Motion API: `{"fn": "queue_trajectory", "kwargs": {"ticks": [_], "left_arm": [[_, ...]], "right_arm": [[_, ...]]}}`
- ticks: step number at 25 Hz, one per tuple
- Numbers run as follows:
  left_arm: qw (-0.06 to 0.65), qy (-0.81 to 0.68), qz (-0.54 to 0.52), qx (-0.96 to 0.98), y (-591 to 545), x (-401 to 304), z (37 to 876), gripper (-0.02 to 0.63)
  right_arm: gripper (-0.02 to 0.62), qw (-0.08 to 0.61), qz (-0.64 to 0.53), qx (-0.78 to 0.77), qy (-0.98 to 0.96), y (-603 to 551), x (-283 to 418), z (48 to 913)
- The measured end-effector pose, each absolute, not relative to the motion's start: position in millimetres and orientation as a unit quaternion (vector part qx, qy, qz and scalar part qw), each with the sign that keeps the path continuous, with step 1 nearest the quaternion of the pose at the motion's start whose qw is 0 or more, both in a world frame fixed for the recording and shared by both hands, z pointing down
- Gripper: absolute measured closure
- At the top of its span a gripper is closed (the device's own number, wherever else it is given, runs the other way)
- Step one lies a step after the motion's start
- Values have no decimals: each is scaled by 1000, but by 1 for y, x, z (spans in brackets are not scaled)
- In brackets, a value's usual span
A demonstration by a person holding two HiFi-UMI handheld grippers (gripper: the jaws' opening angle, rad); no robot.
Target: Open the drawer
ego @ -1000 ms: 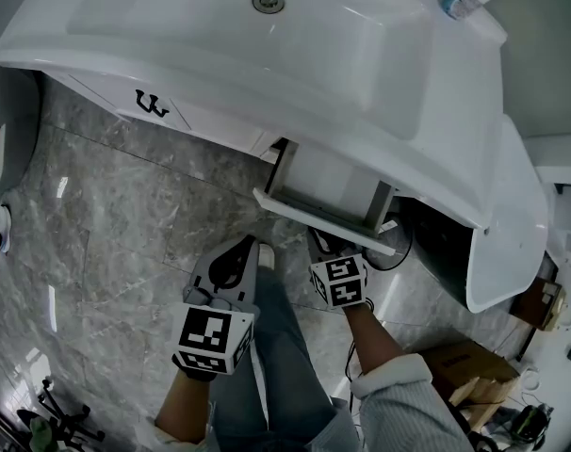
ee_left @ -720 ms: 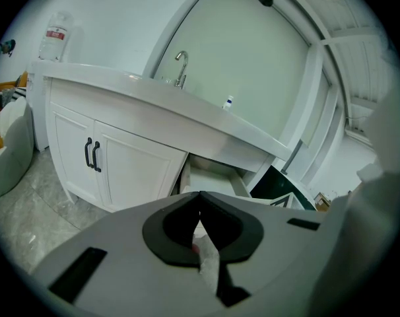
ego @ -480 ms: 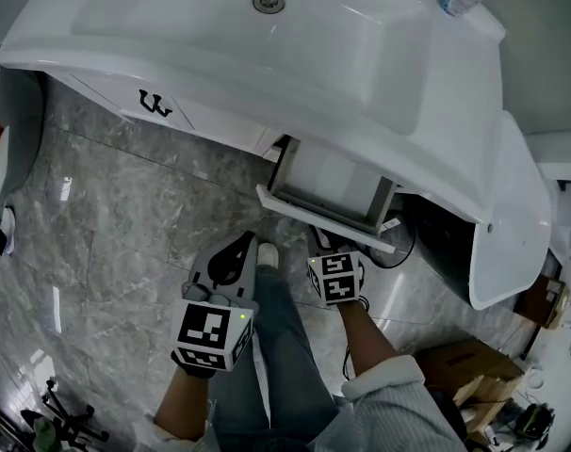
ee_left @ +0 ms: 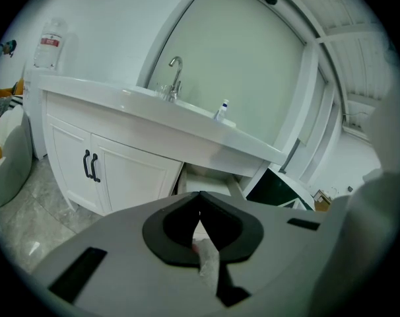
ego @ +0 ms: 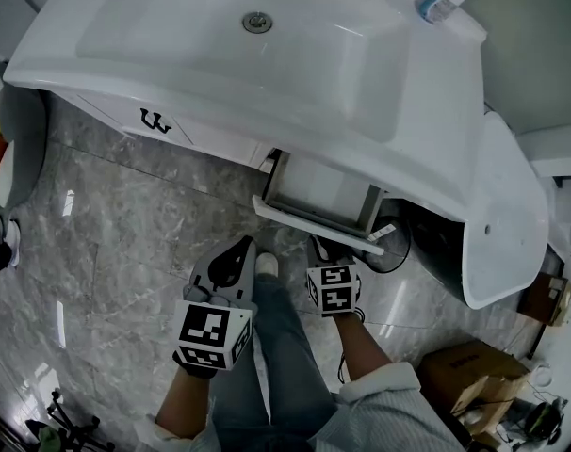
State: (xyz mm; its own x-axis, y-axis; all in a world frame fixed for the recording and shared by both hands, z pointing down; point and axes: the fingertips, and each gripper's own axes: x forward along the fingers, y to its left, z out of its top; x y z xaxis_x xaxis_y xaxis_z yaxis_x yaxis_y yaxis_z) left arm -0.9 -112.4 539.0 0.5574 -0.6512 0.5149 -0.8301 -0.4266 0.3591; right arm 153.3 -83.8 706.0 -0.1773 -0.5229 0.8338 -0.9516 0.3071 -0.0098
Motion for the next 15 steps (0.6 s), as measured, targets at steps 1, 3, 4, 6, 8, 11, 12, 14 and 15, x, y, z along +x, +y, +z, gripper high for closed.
{"fn": "queue_trajectory", "kwargs": {"ticks": [1,3,4,6,8,11,12,14,15], "left_arm": [[296,-444,151,832,-113,1,535,589],[291,-441,150,836,-116,5,526,589],[289,-440,149,837,-117,6,521,589],[284,-439,146,840,-119,7,509,589],[278,-439,144,842,-122,10,497,589],[268,-439,138,846,-129,13,478,589],[265,-439,135,848,-132,15,471,589],[259,-439,128,851,-136,18,455,589],[256,-438,125,852,-138,20,446,589]], "right_arm": [[531,375,283,519,-714,-83,155,700],[531,364,285,523,-716,-81,155,688],[532,359,286,525,-717,-80,155,683],[532,350,290,528,-718,-78,153,673],[534,340,292,533,-718,-78,152,661],[539,320,292,541,-721,-85,148,638],[541,312,289,542,-725,-87,145,628],[541,296,282,542,-734,-91,140,605],[541,288,277,542,-739,-94,137,593]]}}
